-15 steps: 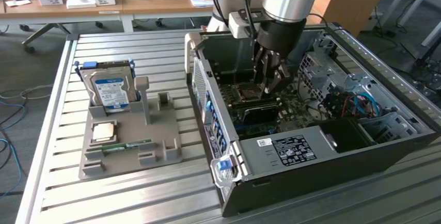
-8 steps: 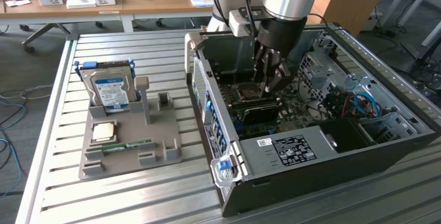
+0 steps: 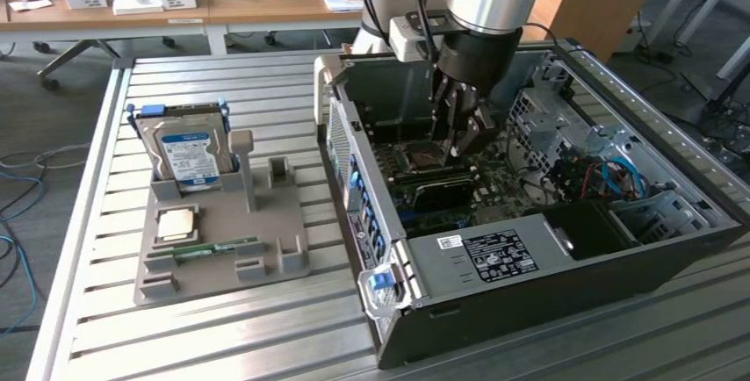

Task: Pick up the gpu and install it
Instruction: 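Press down on the gpu until it lock into place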

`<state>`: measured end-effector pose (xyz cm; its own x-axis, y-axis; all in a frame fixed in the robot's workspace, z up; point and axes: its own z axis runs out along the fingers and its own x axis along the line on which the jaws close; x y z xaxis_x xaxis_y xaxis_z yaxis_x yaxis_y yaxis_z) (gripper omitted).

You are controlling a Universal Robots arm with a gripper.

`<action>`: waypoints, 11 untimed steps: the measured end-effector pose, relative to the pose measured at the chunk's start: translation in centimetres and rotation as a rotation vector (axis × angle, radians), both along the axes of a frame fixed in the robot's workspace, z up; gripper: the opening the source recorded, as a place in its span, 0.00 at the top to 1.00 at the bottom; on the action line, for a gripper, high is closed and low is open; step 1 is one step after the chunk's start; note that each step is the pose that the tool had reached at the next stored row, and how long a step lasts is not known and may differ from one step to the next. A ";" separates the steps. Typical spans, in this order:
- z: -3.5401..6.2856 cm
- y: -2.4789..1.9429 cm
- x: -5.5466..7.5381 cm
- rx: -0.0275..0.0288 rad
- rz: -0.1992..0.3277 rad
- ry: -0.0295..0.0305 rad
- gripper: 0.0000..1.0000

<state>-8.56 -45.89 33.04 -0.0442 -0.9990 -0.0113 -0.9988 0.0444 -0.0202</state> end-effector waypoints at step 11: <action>0.00 0.00 0.0 0.0000 0.000 0.0000 0.68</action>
